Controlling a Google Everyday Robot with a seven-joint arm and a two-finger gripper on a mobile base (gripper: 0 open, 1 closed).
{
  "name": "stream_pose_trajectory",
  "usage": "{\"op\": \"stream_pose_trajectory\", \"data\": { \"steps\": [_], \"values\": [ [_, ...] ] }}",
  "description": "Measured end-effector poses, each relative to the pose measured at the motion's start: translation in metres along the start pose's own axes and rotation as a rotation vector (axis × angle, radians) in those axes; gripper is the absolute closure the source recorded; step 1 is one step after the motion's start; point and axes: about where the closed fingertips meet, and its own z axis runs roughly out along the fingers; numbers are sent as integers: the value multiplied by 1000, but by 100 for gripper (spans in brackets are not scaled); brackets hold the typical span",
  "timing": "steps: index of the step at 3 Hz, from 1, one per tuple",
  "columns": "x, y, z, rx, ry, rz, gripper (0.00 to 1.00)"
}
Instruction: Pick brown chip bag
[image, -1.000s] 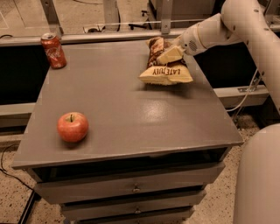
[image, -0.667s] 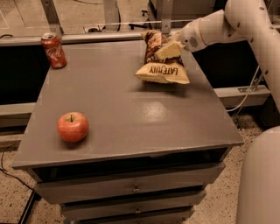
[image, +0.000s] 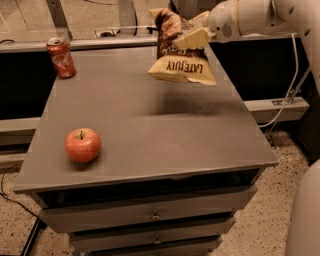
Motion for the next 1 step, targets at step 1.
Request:
{"op": "stream_pose_trajectory", "data": {
  "steps": [1],
  "values": [
    [-3,1,0,-3,-6,-4,100]
  ]
}}
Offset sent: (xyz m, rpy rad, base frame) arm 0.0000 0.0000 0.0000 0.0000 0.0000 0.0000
